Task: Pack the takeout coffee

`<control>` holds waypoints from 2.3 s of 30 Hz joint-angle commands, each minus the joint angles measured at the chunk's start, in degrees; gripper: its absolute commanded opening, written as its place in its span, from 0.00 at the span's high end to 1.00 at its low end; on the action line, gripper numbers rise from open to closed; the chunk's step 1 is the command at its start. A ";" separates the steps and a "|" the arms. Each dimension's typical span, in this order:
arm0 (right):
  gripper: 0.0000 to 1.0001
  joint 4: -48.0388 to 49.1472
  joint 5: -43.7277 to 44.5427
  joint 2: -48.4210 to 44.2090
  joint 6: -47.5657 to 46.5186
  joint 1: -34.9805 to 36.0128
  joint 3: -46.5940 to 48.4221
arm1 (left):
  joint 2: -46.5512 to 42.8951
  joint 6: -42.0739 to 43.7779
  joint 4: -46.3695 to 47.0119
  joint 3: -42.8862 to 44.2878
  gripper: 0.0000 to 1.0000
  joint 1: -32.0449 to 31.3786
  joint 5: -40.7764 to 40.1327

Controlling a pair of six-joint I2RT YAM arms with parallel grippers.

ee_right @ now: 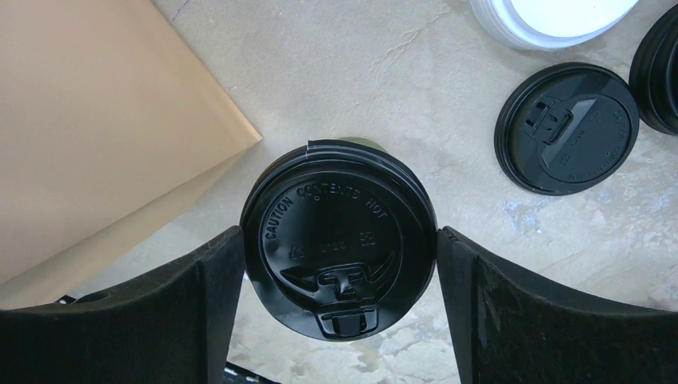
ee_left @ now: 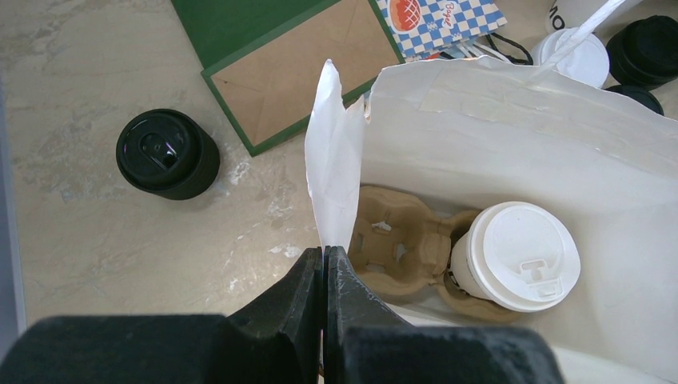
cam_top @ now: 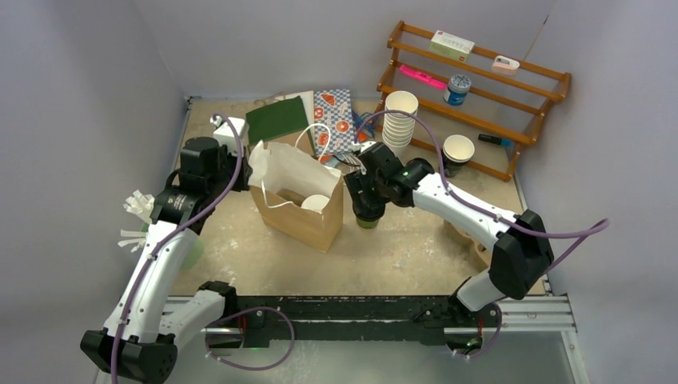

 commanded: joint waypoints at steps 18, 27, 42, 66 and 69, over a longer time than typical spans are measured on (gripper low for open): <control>0.22 -2.45 -0.31 -2.07 3.53 0.21 -0.23 | -1.94 0.71 0.42 -1.97 0.95 -0.08 3.03; 0.02 -1.88 2.13 -2.80 2.67 0.21 -0.64 | -2.24 0.71 0.26 -1.88 0.95 -0.08 3.01; 0.11 -3.99 1.46 -3.51 2.18 0.30 -1.20 | -2.34 0.91 0.16 -1.88 0.95 -0.08 2.80; 0.16 -7.85 2.07 -1.48 5.61 1.22 0.94 | -1.66 1.50 0.78 -1.88 0.95 -0.08 3.08; 0.21 -7.87 2.06 -1.35 5.54 1.27 1.21 | -1.65 1.63 0.70 -1.79 0.95 -0.08 3.08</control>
